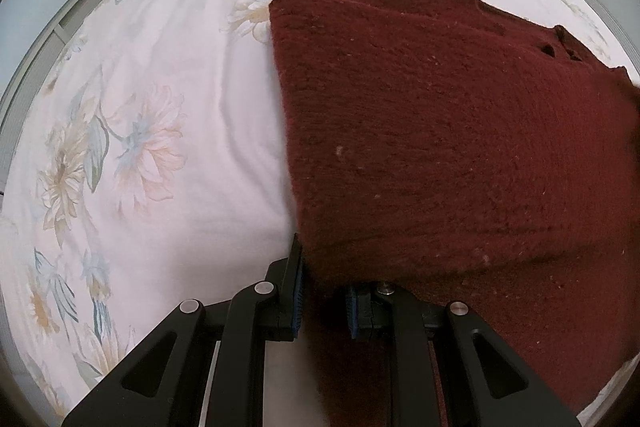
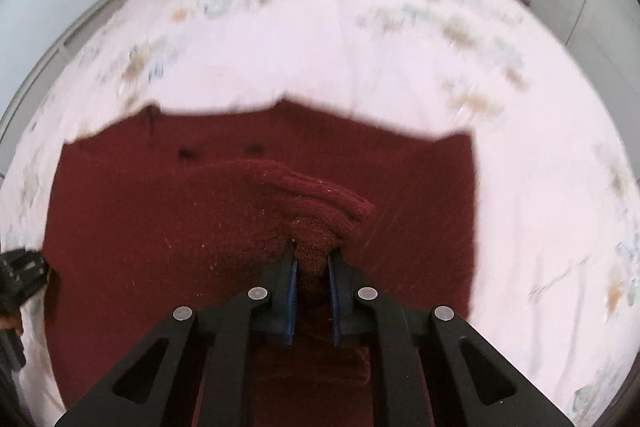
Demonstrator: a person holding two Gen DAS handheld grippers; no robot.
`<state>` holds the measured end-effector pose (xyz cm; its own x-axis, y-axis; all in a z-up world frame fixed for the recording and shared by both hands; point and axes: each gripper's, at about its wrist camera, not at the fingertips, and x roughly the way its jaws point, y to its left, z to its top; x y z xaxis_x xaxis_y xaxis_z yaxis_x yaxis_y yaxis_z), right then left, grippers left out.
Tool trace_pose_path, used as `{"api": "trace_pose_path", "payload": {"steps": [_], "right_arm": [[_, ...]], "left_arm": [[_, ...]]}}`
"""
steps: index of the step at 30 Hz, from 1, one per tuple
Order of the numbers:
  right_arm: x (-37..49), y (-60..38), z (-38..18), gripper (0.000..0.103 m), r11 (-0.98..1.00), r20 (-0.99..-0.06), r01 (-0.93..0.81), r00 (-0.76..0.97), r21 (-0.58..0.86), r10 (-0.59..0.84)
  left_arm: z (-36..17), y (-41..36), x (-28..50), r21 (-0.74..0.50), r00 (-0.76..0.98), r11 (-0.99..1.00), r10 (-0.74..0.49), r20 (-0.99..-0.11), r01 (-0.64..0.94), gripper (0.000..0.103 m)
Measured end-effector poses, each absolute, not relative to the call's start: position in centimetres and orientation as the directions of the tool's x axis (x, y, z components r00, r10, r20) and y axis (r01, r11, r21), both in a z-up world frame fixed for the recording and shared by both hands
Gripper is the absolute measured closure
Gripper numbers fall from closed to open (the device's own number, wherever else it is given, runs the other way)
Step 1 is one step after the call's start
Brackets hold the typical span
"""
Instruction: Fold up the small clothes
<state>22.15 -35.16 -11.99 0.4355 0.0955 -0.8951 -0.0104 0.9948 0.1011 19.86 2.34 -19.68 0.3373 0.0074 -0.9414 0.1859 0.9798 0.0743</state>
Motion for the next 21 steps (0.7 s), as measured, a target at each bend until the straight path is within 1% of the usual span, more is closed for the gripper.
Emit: {"api": "trace_pose_path", "payload": {"steps": [2, 5, 7, 9, 10, 11, 12, 13, 14, 15, 16, 17, 18, 20, 21], "right_arm": [[22.4, -35.1, -11.7, 0.090, 0.998, -0.891, -0.012, 0.449, 0.067, 0.065], [24.1, -34.7, -13.8, 0.090, 1.000, -0.914, -0.011, 0.406, -0.002, 0.002], [24.8, -34.6, -15.8, 0.089, 1.000, -0.932, 0.009, 0.362, 0.008, 0.004], [24.2, -35.0, -17.5, 0.084, 0.999, -0.948, 0.029, 0.317, 0.019, 0.009], [24.0, -35.2, -17.9, 0.079, 0.999, -0.946, 0.038, 0.323, 0.023, 0.010], [23.8, -35.1, -17.8, 0.066, 0.999, -0.943, 0.050, 0.333, 0.020, 0.003], [23.5, -35.3, -17.7, 0.058, 0.998, -0.942, 0.059, 0.335, 0.014, -0.006], [23.4, -35.6, -17.5, 0.045, 0.998, -0.942, 0.064, 0.334, 0.009, -0.013], [23.1, -36.0, -17.2, 0.036, 0.997, -0.942, 0.073, 0.334, 0.011, -0.014], [22.9, -36.3, -16.9, 0.033, 0.997, -0.941, 0.080, 0.338, 0.018, -0.010], [22.3, -36.7, -16.3, 0.025, 0.995, -0.936, 0.089, 0.351, 0.039, 0.006], [21.8, -37.0, -15.6, 0.021, 0.993, -0.928, 0.098, 0.372, 0.064, 0.023], [21.4, -37.4, -15.2, 0.020, 0.992, -0.922, 0.099, 0.386, 0.072, 0.029], [20.4, -37.8, -13.7, 0.018, 0.995, -0.910, 0.090, 0.414, 0.054, 0.012], [20.1, -37.8, -13.3, 0.017, 0.996, -0.906, 0.082, 0.423, 0.047, 0.007]], "left_arm": [[-19.8, 1.9, 19.7, 0.086, 0.343, 0.977, 0.016, -0.939, 0.193, 0.088], [-20.0, 1.0, 19.2, 0.127, 0.355, 0.971, 0.049, -0.933, 0.201, 0.088], [-20.2, 0.7, 19.0, 0.142, 0.359, 0.970, 0.063, -0.931, 0.199, 0.088], [-20.2, 0.5, 19.0, 0.152, 0.360, 0.969, 0.073, -0.930, 0.196, 0.088], [-20.2, 0.4, 19.0, 0.154, 0.360, 0.969, 0.076, -0.930, 0.192, 0.088], [-20.2, 0.3, 18.9, 0.156, 0.360, 0.969, 0.078, -0.930, 0.191, 0.088], [-20.1, 0.3, 18.9, 0.157, 0.360, 0.969, 0.080, -0.929, 0.192, 0.088], [-20.0, 0.2, 18.9, 0.157, 0.358, 0.969, 0.080, -0.930, 0.191, 0.087], [-19.8, 0.3, 18.9, 0.150, 0.351, 0.971, 0.077, -0.933, 0.187, 0.087], [-19.6, 0.3, 18.8, 0.143, 0.341, 0.974, 0.075, -0.937, 0.179, 0.082], [-19.1, 0.5, 18.7, 0.129, 0.332, 0.978, 0.069, -0.941, 0.165, 0.078], [-18.5, 0.8, 18.6, 0.121, 0.333, 0.980, 0.063, -0.941, 0.157, 0.062], [-17.7, 1.1, 18.4, 0.113, 0.342, 0.982, 0.055, -0.938, 0.151, 0.038], [-15.9, 1.6, 18.1, 0.106, 0.366, 0.985, 0.049, -0.929, 0.137, 0.019], [-15.1, 1.7, 17.9, 0.097, 0.377, 0.987, 0.042, -0.925, 0.129, 0.018]]}}
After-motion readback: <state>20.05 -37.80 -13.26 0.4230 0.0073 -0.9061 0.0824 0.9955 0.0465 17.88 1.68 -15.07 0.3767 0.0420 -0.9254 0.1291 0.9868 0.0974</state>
